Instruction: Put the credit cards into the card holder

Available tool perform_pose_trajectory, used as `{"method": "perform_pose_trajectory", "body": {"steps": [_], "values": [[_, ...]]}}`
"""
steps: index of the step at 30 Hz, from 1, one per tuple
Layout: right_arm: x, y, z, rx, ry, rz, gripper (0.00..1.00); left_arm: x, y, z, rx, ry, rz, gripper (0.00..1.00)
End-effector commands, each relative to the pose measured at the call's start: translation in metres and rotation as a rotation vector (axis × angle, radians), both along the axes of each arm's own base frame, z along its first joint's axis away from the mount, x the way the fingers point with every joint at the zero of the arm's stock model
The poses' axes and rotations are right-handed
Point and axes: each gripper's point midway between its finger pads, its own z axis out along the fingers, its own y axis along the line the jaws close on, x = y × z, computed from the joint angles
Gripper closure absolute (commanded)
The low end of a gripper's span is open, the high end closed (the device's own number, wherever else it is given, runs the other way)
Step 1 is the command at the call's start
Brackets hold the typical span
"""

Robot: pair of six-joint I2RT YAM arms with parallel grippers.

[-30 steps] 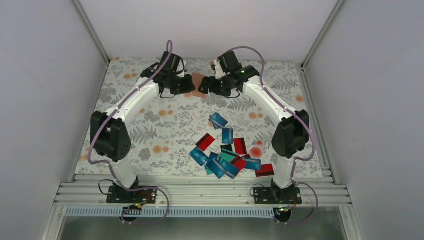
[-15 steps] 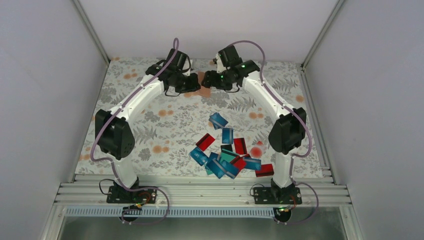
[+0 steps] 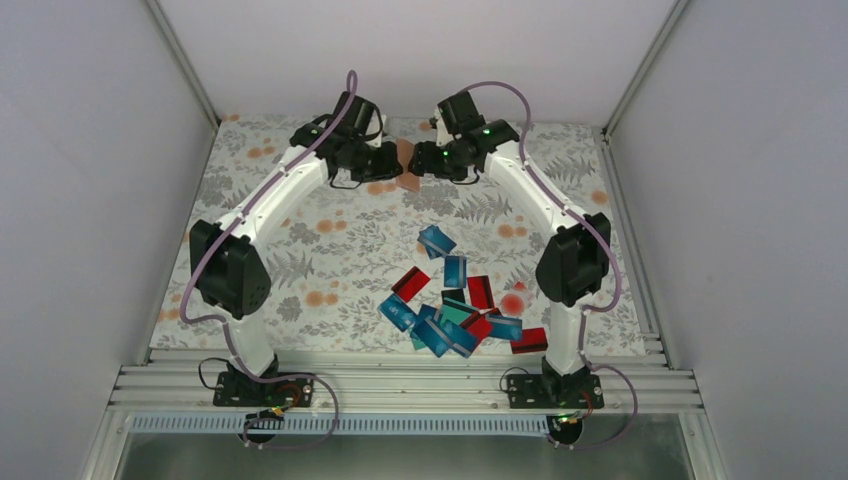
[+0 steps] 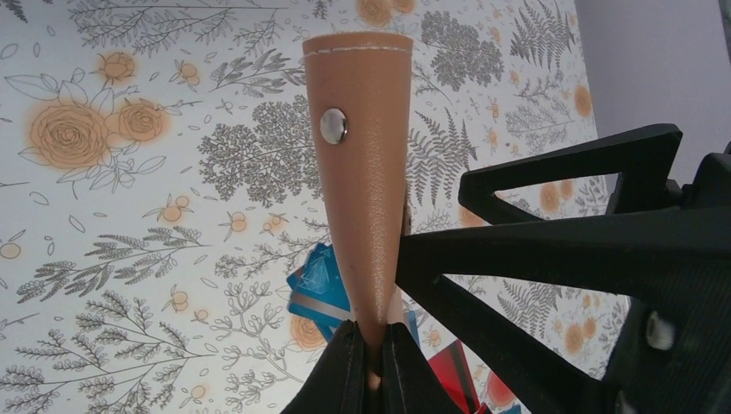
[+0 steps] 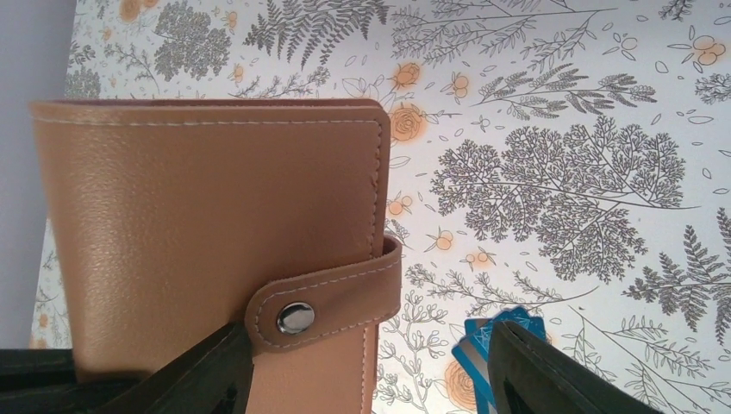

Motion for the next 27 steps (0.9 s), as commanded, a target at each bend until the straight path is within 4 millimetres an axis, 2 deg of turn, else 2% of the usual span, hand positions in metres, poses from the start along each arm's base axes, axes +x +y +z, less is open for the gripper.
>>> {"method": "perform_pose_trajectory", "body": {"steps": [1, 10, 16, 17, 19, 21, 22, 23, 24, 25, 27], "values": [[0.003, -0.008, -0.016, -0.048, 0.024, -0.023, 0.31, -0.001, -0.013, 0.016, -0.027, -0.039, -0.039, 0.98], [0.002, -0.007, -0.017, -0.042, 0.036, -0.019, 0.31, -0.003, -0.019, 0.023, -0.027, -0.060, -0.067, 0.98], [0.001, -0.012, -0.034, -0.042, 0.065, -0.022, 0.30, -0.002, -0.020, 0.032, -0.025, -0.073, -0.071, 0.98], [0.000, -0.017, -0.043, -0.048, 0.073, -0.028, 0.30, -0.003, -0.020, 0.033, -0.025, -0.075, -0.071, 0.98], [-0.007, -0.049, -0.095, -0.078, 0.166, -0.080, 0.30, -0.003, -0.019, 0.037, -0.024, -0.081, -0.070, 0.98], [-0.020, -0.095, -0.151, -0.046, 0.328, -0.168, 0.35, -0.004, -0.017, 0.037, -0.017, -0.083, -0.063, 0.98], [-0.026, -0.119, -0.171, -0.036, 0.397, -0.216, 0.41, -0.004, -0.015, 0.037, -0.013, -0.084, -0.060, 0.98], [-0.029, -0.136, -0.179, -0.035, 0.421, -0.241, 0.44, -0.004, -0.015, 0.037, -0.009, -0.084, -0.061, 0.98], [-0.026, -0.145, -0.175, -0.042, 0.398, -0.255, 0.45, -0.004, -0.015, 0.035, -0.002, -0.083, -0.061, 0.98], [-0.021, -0.149, -0.162, -0.039, 0.352, -0.259, 0.45, -0.004, -0.014, 0.035, 0.005, -0.083, -0.060, 0.98], [-0.008, -0.145, -0.128, 0.007, 0.252, -0.242, 0.42, -0.004, -0.011, 0.034, 0.016, -0.084, -0.055, 0.98]]}}
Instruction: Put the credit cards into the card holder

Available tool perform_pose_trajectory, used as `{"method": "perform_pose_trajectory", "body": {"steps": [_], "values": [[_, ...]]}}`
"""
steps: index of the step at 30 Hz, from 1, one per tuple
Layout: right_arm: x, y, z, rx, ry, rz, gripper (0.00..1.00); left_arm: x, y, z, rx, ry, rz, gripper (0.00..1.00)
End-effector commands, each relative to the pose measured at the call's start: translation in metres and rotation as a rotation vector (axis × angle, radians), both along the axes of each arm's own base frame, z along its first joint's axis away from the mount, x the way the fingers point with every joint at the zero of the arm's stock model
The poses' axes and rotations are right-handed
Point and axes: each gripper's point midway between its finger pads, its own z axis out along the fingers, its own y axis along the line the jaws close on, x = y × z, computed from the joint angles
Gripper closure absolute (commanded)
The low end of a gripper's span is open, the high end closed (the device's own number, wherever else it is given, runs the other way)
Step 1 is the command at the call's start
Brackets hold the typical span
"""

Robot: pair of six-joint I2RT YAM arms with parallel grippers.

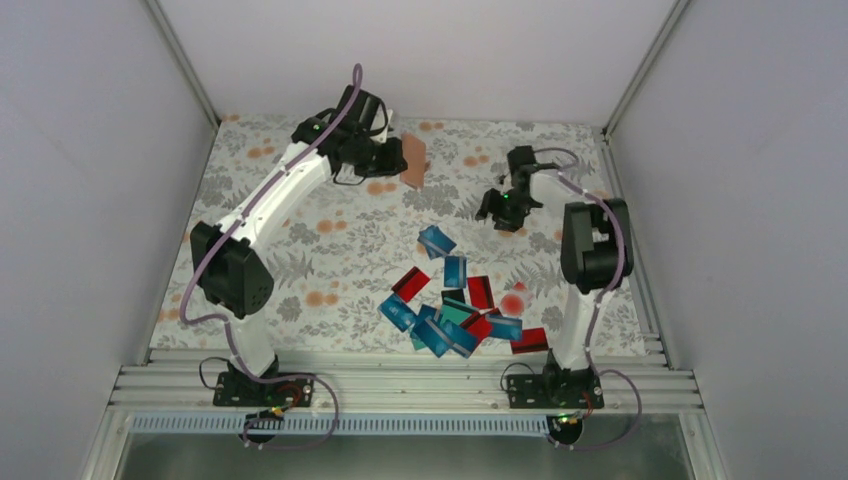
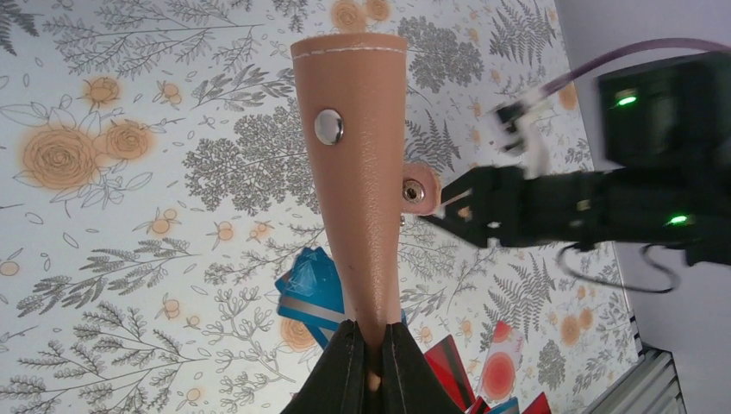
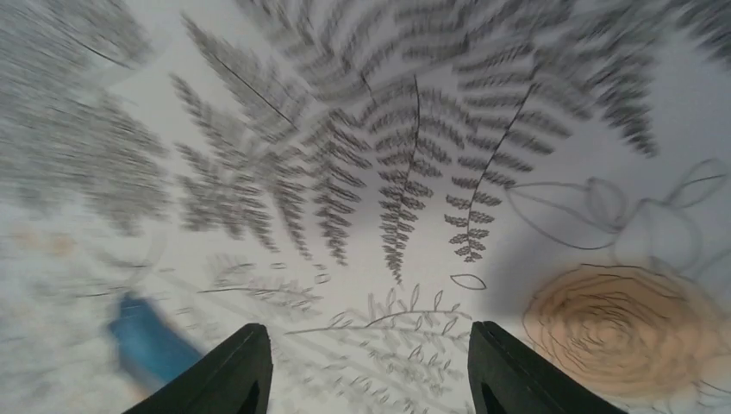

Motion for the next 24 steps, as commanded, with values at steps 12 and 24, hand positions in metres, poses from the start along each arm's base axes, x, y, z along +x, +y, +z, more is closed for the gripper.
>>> {"method": "perform_pose_trajectory", "body": {"steps": [12, 24], "values": [[0.006, 0.056, 0.201, 0.452, -0.507, 0.221, 0.35, 0.000, -0.007, 0.013, -0.020, -0.036, -0.045, 0.97], [-0.004, 0.097, 0.224, 0.533, -0.508, 0.313, 0.37, -0.006, -0.024, 0.024, -0.121, -0.039, -0.116, 0.98]]}}
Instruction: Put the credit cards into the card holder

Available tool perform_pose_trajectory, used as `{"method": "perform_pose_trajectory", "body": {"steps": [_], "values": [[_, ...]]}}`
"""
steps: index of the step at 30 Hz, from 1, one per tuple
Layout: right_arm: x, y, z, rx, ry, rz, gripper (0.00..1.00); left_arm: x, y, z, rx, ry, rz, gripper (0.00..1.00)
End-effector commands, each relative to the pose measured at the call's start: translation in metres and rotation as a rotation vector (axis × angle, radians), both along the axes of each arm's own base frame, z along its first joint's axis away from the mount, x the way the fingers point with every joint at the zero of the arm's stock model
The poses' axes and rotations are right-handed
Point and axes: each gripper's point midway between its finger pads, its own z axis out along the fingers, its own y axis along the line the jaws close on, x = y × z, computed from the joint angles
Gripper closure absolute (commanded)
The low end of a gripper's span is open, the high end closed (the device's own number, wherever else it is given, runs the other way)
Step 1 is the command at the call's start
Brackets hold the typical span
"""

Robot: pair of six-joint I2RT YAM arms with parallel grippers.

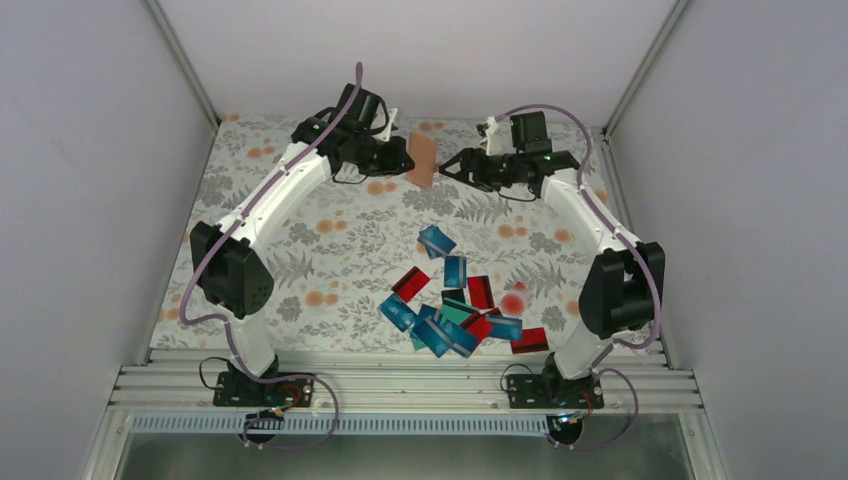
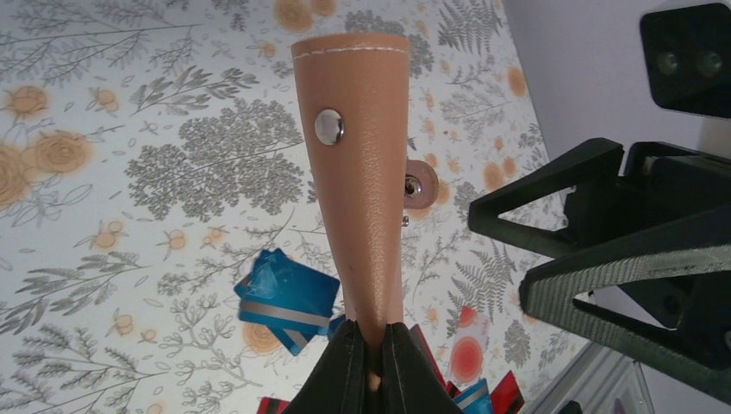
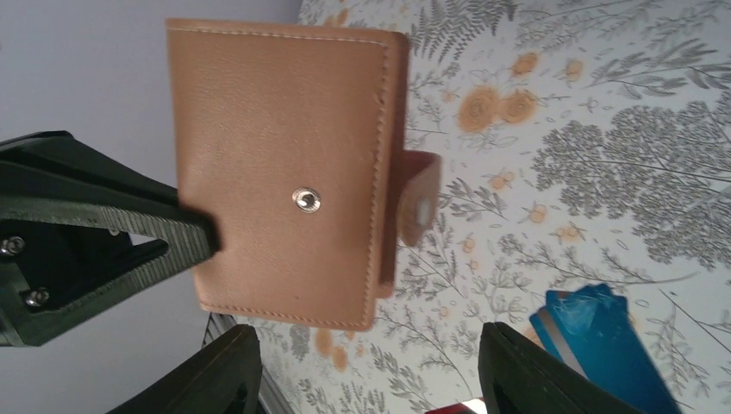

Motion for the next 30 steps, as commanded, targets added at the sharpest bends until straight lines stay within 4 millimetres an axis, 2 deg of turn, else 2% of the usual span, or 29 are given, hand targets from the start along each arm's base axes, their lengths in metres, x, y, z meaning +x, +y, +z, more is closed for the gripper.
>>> {"method": "perform_pose_trajectory", "body": {"steps": [1, 6, 15, 23, 30], "values": [[0.003, 0.016, 0.013, 0.044, -0.018, 0.045, 0.39, -0.001, -0.013, 0.018, -0.073, -0.040, -0.052, 0.98], [0.011, 0.017, 0.003, 0.031, 0.016, 0.032, 0.52, -0.005, -0.016, 0.022, -0.097, -0.043, -0.075, 0.98], [0.022, 0.012, -0.004, -0.013, 0.023, -0.021, 0.65, -0.009, -0.017, 0.027, -0.121, -0.054, -0.088, 0.98], [0.024, 0.009, -0.012, -0.038, 0.042, -0.041, 0.80, -0.010, -0.019, 0.028, -0.125, -0.055, -0.099, 0.98], [0.023, 0.009, -0.020, -0.050, 0.059, -0.043, 0.90, -0.010, -0.019, 0.027, -0.126, -0.051, -0.101, 0.98]]}}
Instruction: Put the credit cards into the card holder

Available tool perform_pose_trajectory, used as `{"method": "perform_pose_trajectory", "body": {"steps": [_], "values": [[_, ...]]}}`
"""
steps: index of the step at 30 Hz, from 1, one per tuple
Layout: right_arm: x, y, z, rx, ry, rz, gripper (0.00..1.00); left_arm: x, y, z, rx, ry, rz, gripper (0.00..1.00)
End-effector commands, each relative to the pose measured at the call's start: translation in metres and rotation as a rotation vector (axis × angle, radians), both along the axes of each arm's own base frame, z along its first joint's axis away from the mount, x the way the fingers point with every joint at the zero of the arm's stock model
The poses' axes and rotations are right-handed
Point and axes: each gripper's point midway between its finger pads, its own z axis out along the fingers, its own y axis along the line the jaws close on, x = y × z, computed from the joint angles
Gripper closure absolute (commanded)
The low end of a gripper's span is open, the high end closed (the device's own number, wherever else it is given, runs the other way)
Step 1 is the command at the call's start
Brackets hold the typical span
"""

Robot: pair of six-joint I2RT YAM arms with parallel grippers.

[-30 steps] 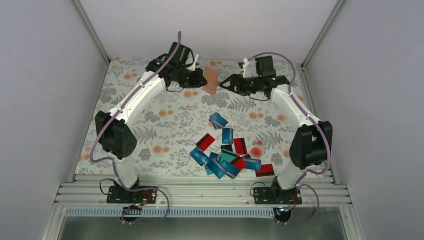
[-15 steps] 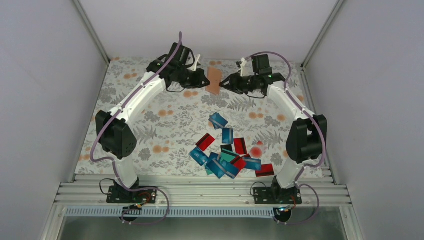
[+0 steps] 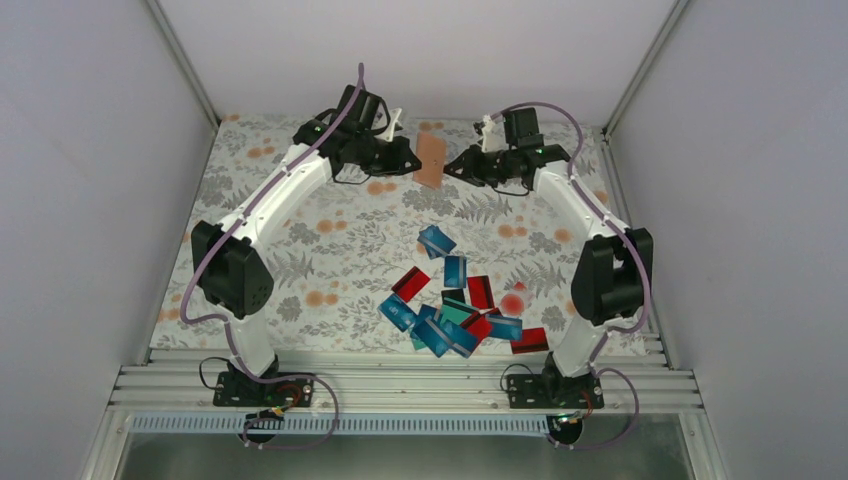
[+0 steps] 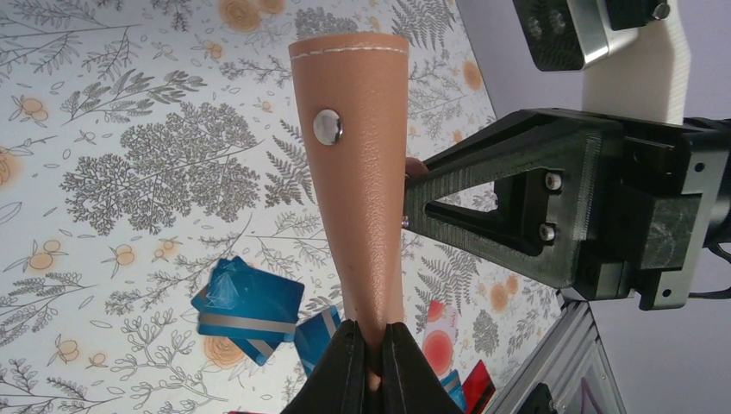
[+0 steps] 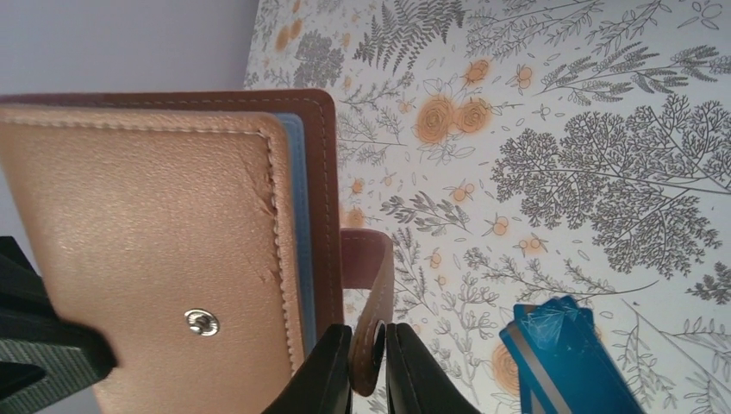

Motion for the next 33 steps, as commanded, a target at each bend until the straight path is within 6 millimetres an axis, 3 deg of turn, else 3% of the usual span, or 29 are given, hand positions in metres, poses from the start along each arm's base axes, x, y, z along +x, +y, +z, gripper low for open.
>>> {"method": "perform_pose_trajectory", "body": {"steps": [1, 8, 13, 18, 25, 28, 31, 33], "values": [[0.000, 0.003, -0.004, -0.010, 0.013, 0.007, 0.93, -0.007, -0.003, 0.020, -0.038, -0.044, -0.030, 0.98], [-0.006, 0.011, -0.009, 0.022, 0.021, 0.055, 0.96, -0.015, 0.006, 0.001, 0.002, -0.021, -0.013, 0.98], [-0.021, 0.033, -0.023, 0.027, 0.052, 0.144, 0.96, -0.023, 0.029, -0.036, 0.038, 0.021, 0.043, 0.98], [-0.041, 0.065, -0.055, 0.019, 0.097, 0.236, 0.96, -0.031, 0.062, -0.081, 0.059, 0.076, 0.098, 0.98], [-0.044, 0.099, -0.085, 0.013, 0.148, 0.303, 0.96, -0.043, 0.105, -0.136, 0.099, 0.139, 0.151, 0.97], [-0.043, 0.114, -0.091, 0.016, 0.163, 0.335, 0.96, -0.046, 0.115, -0.155, 0.131, 0.163, 0.165, 0.88], [-0.045, 0.125, -0.096, 0.019, 0.177, 0.362, 0.96, -0.049, 0.125, -0.170, 0.166, 0.177, 0.191, 0.58], [-0.047, 0.130, -0.101, 0.016, 0.188, 0.372, 0.96, -0.051, 0.130, -0.174, 0.190, 0.181, 0.201, 0.43]]}}
